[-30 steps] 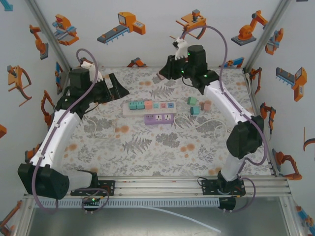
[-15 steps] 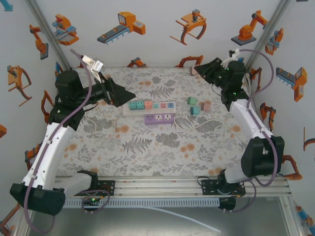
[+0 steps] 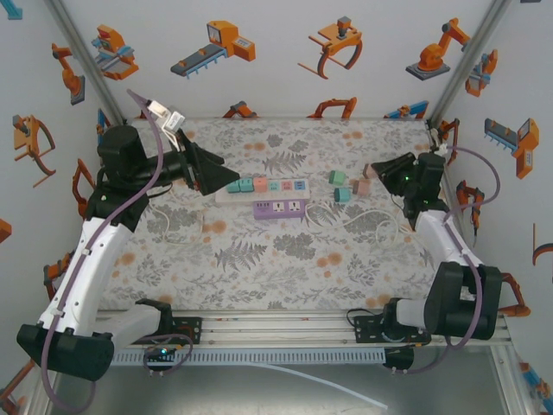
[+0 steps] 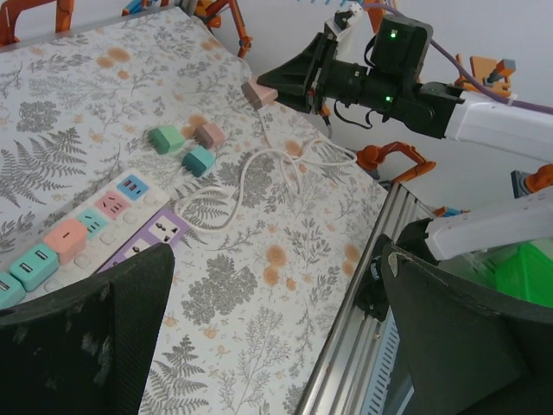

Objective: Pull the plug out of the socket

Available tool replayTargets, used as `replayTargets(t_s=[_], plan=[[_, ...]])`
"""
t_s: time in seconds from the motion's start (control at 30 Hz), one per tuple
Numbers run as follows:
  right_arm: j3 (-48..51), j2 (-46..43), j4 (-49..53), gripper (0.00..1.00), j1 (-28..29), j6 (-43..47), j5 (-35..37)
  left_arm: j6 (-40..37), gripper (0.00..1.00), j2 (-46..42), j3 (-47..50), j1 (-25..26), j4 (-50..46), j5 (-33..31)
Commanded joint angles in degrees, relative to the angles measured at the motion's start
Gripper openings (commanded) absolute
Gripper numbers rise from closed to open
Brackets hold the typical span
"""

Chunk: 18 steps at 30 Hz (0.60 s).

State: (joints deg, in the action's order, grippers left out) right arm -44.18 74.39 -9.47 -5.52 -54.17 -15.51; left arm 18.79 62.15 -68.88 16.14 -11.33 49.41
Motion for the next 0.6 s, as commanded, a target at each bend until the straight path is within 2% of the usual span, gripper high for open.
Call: replayTargets(t_s=[0.0,0.57], plan=[[2.61,1.30,-0.08,0.09,-0.19,1.53,-0.39,-2.72,0.97,-0.70,0.45,0.29,-1.67,2.23],[5.07,18.68,-8.29,0.12,-0.13,4.78,-0.66,-4.31,0.97,-0.17,0.33,0.47,-4.43,0.53]])
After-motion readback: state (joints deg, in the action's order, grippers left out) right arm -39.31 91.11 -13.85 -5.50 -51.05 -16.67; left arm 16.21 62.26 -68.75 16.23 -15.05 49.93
